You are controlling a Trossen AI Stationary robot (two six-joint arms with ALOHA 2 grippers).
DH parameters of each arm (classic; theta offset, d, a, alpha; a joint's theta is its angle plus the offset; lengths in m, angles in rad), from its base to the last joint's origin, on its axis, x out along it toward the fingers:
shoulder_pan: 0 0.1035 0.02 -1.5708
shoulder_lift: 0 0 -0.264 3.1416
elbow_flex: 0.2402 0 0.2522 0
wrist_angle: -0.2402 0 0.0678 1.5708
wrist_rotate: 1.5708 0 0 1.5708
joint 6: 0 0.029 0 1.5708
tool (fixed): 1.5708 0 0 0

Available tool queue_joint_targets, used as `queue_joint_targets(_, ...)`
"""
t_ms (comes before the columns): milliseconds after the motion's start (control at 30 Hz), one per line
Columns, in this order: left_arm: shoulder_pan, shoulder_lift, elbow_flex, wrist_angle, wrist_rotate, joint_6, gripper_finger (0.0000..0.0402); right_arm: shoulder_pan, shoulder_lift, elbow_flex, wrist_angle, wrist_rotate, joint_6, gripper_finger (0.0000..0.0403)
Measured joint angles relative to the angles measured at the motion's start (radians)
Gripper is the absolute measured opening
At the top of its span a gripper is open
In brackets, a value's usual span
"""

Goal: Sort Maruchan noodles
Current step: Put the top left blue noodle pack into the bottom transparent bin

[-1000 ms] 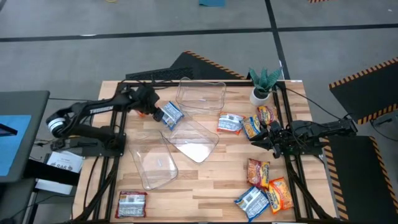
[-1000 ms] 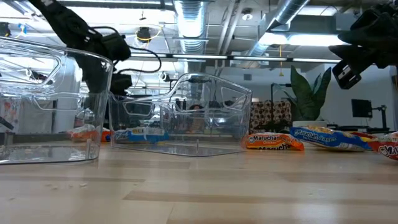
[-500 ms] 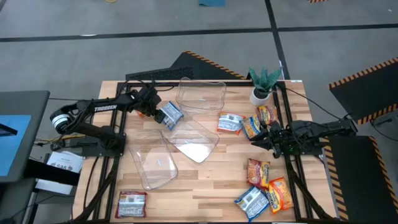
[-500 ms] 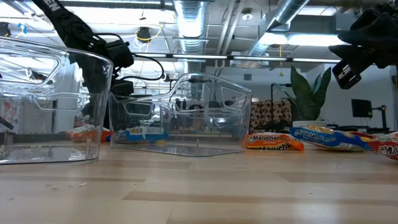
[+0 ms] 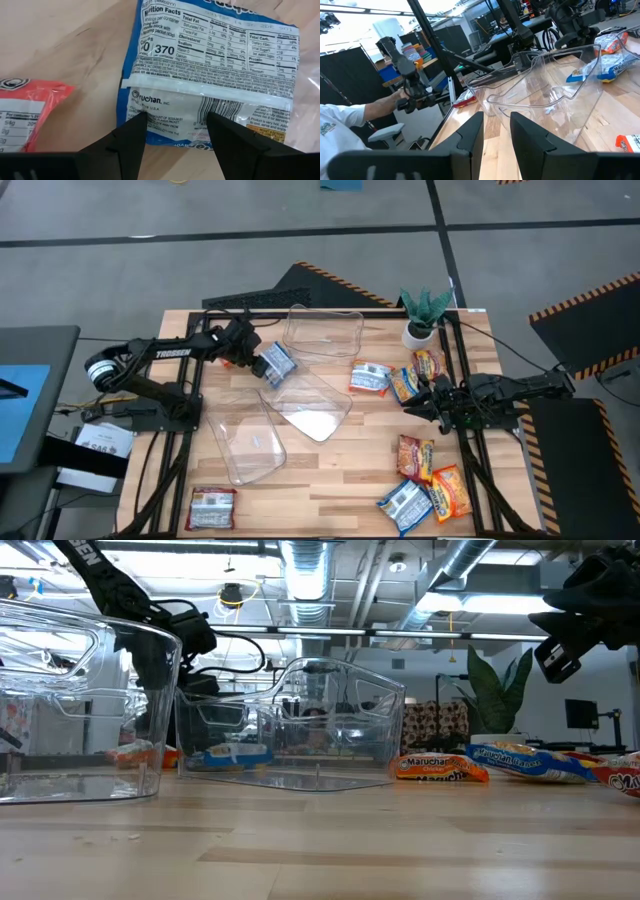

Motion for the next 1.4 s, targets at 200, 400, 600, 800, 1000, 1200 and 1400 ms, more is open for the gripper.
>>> queue_joint_targets(200,0.011,-0.043,0.010,-0.006,-0.045,0.012,0.0204,0.000,0.000,0.000,0.000,0.000,0.000,0.0123)
queue_joint_targets(400,0.011,-0.062,0.010,-0.011,-0.114,0.056,0.0204,0.000,0.000,0.000,0.000,0.000,0.000,0.0123)
queue_joint_targets(600,0.018,-0.024,0.010,0.010,-0.112,0.070,0.0204,0.000,0.000,0.000,0.000,0.000,0.000,0.0123)
queue_joint_targets(800,0.032,0.062,0.014,0.059,-0.068,0.069,0.0204,0.000,0.000,0.000,0.000,0.000,0.000,0.0123)
queue_joint_targets(1000,0.035,0.132,0.016,0.107,-0.054,0.069,0.0201,0.000,0.000,0.000,0.000,0.000,0.000,0.0123)
queue_joint_targets(1200,0.033,0.083,0.012,0.091,-0.095,0.071,0.0099,0.000,0.000,0.000,0.000,0.000,0.000,0.0123)
queue_joint_targets(1400,0.035,-0.054,0.007,-0.018,-0.160,0.083,0.0005,0.000,0.000,0.000,0.000,0.000,0.000,0.0123)
